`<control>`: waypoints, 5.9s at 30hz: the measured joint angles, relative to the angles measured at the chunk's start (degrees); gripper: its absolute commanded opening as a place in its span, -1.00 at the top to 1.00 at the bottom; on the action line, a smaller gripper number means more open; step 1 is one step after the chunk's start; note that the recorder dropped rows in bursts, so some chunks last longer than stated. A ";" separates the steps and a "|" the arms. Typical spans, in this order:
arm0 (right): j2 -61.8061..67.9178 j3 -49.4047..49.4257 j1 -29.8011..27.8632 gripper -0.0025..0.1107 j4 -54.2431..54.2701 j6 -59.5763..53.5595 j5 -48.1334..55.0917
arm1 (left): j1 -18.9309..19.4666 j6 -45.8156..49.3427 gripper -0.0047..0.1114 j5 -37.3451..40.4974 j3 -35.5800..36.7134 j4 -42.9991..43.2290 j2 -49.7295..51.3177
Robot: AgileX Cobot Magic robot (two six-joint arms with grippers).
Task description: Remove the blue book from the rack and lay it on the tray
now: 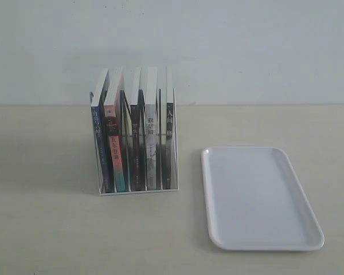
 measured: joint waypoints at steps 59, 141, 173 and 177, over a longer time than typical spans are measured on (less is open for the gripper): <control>25.36 -23.68 0.00 0.93 0.12 -0.09 -15.73 | 0.00 0.00 0.85 0.00 0.00 0.00 0.00; 113.06 -102.17 26.70 0.96 -4.05 21.45 31.80 | 0.00 0.00 0.85 0.00 0.00 0.00 0.00; 113.90 -117.90 26.70 0.96 -4.85 20.38 45.32 | 0.00 0.00 0.85 0.00 0.00 0.00 0.00; 115.14 -118.02 26.70 0.96 -5.09 20.38 44.44 | 0.00 0.00 0.85 0.00 0.00 0.00 0.00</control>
